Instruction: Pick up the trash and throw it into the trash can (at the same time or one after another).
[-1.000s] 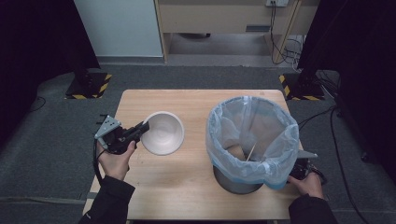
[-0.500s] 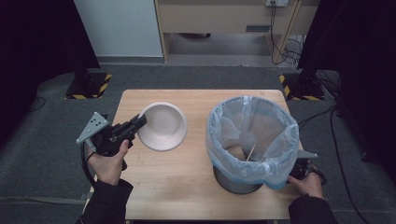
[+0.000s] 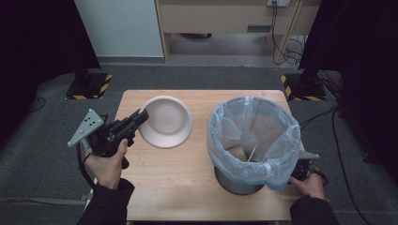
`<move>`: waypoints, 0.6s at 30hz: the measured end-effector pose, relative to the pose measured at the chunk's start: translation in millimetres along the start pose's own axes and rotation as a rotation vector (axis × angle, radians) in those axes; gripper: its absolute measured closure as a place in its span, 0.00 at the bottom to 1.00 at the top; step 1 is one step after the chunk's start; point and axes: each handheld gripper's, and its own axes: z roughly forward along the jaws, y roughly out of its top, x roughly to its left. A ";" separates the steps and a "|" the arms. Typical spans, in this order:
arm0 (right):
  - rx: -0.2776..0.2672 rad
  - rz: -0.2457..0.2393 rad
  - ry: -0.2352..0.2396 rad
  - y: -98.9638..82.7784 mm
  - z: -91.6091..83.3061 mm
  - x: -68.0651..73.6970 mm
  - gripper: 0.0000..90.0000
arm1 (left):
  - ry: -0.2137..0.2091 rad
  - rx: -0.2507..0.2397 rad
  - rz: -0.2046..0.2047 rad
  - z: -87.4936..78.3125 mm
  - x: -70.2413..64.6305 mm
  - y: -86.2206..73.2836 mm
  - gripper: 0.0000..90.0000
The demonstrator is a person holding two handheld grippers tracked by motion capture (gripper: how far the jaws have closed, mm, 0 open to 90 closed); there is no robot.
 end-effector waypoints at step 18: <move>0.000 -0.002 -0.002 0.1 0.0 -0.1 0.02 | -0.095 -0.073 0.034 33.0 -37.7 34.9 0.93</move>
